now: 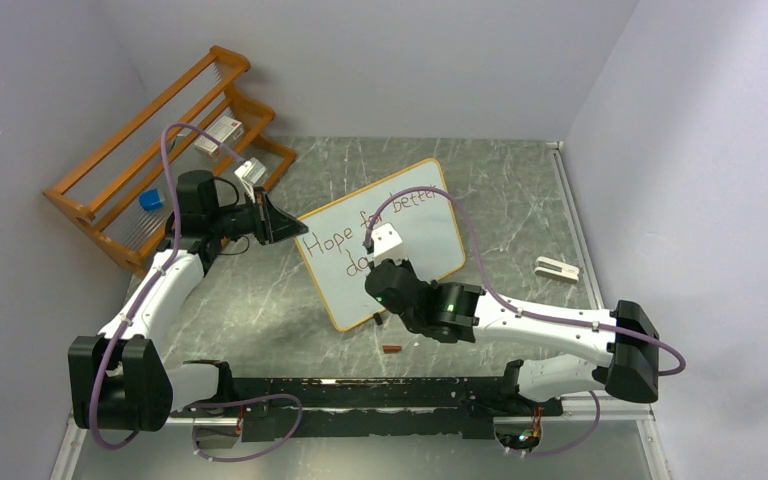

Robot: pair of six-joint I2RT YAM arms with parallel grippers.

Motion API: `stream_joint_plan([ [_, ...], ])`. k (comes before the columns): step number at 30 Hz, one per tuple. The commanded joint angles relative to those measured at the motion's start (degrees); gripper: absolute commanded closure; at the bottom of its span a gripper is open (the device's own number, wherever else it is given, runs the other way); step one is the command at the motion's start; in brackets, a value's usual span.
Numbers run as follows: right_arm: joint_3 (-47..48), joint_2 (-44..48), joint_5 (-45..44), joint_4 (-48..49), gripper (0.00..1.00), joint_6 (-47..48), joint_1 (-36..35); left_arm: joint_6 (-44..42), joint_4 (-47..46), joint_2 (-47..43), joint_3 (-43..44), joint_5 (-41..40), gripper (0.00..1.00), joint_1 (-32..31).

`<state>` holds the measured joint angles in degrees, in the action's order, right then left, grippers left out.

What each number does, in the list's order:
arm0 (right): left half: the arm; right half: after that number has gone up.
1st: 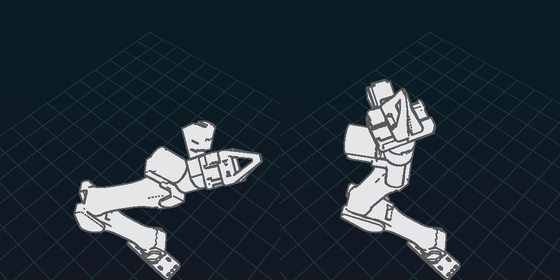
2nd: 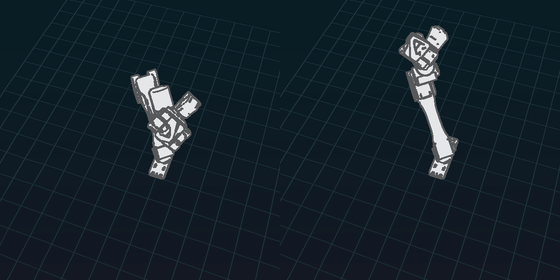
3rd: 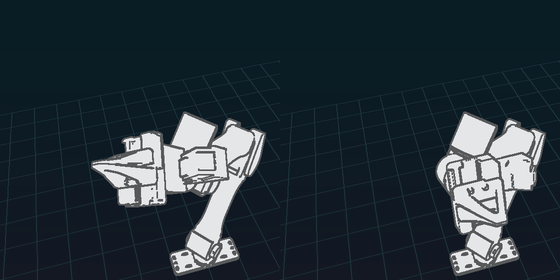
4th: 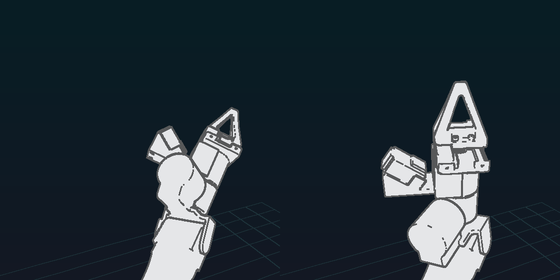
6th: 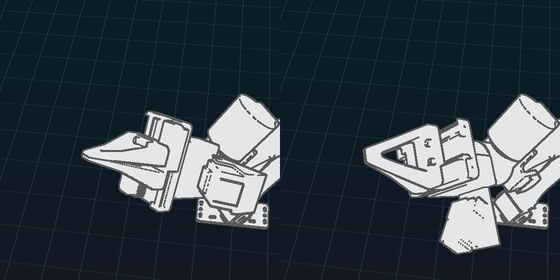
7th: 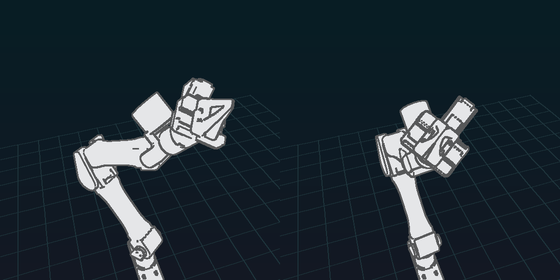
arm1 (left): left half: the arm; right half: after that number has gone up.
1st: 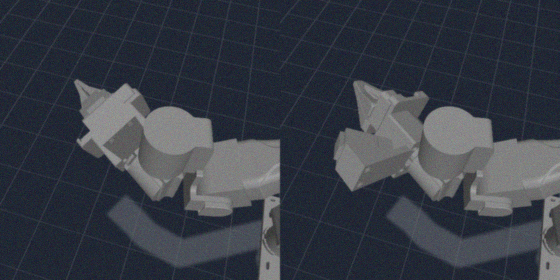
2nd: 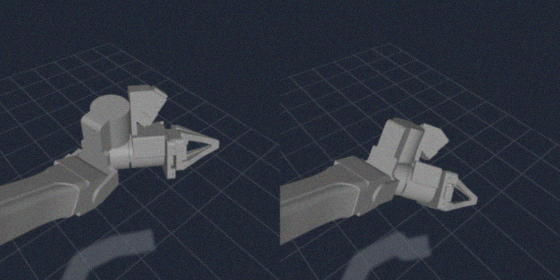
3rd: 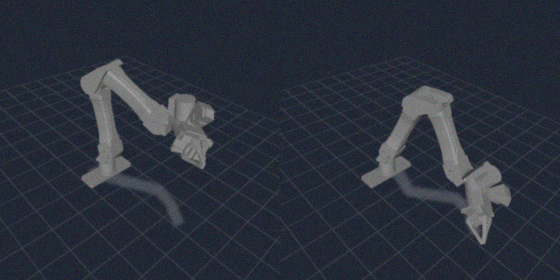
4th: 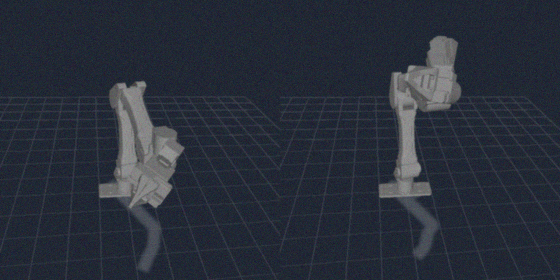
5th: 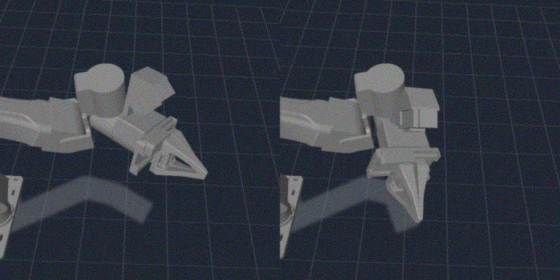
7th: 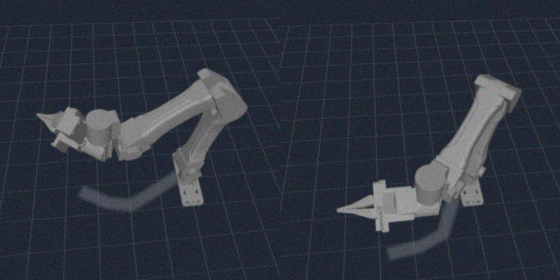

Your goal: Write a sentence on the whiteboard

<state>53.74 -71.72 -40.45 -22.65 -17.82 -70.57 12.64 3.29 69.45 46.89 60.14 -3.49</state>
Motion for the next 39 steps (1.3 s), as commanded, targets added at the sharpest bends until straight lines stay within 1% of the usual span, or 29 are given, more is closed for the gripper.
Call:
stream_joint_plan([
  [1,0.17,0.46,-0.66,2.54,1.00,0.71,0.84,-4.10,5.59,2.27,-1.59,-5.21,0.95,-1.17],
  [13,0.96,-1.63,0.98,4.82,1.00,2.18,2.15,-4.03,5.59,2.36,-1.54,-5.21,0.95,-1.19],
  [29,-0.77,-1.14,1.39,-0.37,1.00,-0.58,2.82,-4.09,5.59,2.43,-1.46,-5.25,0.95,-1.17],
  [39,-1.05,-0.27,0.52,-1.44,1.00,-1.08,2.86,-4.05,5.59,2.44,-1.54,-5.34,0.95,-1.18],
])
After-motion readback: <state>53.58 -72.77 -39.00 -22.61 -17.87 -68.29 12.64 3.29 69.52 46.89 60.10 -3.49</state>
